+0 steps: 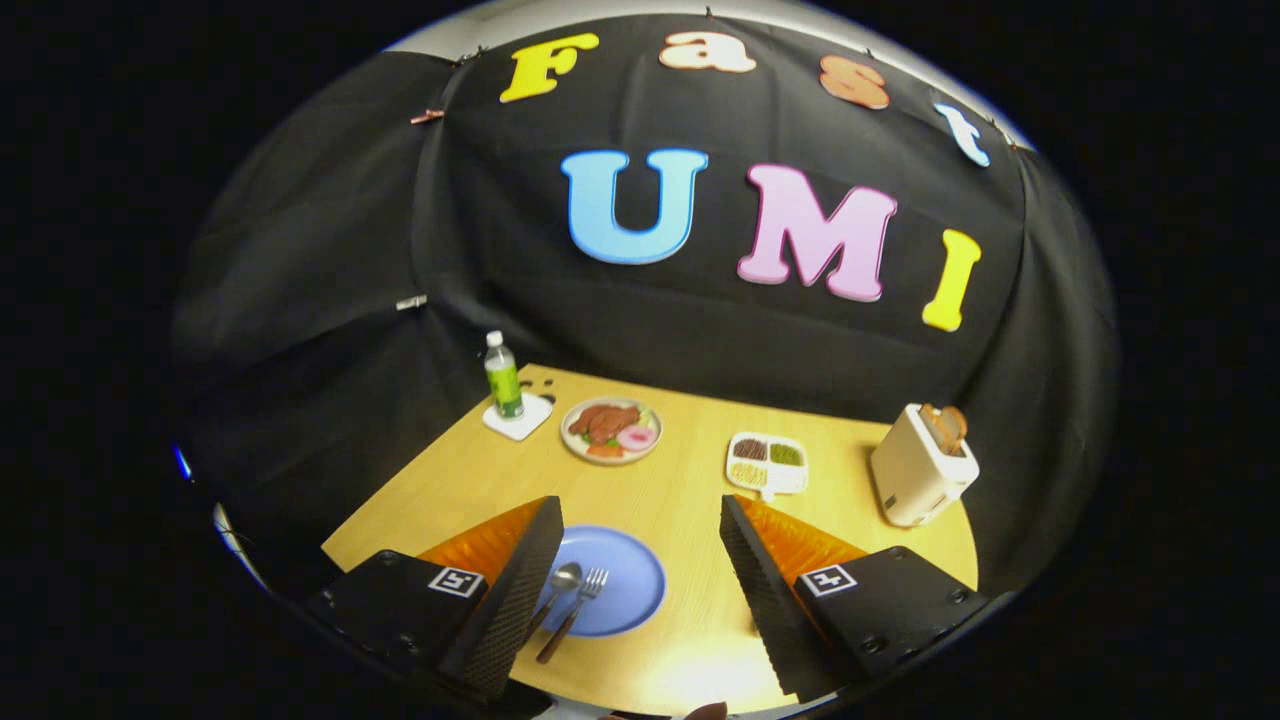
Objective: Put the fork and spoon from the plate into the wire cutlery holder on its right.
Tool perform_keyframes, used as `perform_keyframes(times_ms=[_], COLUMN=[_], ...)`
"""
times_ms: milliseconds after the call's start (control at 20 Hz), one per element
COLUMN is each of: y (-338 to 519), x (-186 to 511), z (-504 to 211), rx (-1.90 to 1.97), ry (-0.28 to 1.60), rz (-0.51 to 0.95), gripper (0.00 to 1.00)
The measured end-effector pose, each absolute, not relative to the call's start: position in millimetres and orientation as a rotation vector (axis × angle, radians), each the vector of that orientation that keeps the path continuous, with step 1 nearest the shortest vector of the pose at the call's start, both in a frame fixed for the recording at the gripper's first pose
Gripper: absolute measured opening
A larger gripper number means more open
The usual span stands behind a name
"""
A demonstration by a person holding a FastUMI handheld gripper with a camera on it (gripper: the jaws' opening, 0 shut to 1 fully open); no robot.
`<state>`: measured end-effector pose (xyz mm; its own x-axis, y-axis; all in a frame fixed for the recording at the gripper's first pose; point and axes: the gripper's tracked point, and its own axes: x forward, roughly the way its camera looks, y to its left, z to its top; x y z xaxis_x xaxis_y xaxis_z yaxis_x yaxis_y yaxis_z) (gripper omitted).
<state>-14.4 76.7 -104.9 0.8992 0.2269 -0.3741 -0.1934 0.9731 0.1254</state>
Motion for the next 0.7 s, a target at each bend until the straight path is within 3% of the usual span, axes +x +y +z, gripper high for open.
perform_keyframes(times_ms=[350, 500, 700], y=[120, 134, 157], x=[-28, -28, -26], z=[-217, -259, -303], rx=[0.075, 0.066, 0.13], ry=[0.71, 0.807, 0.927], rz=[0.313, 0.33, 0.336], gripper=[0.97, 0.77, 0.74])
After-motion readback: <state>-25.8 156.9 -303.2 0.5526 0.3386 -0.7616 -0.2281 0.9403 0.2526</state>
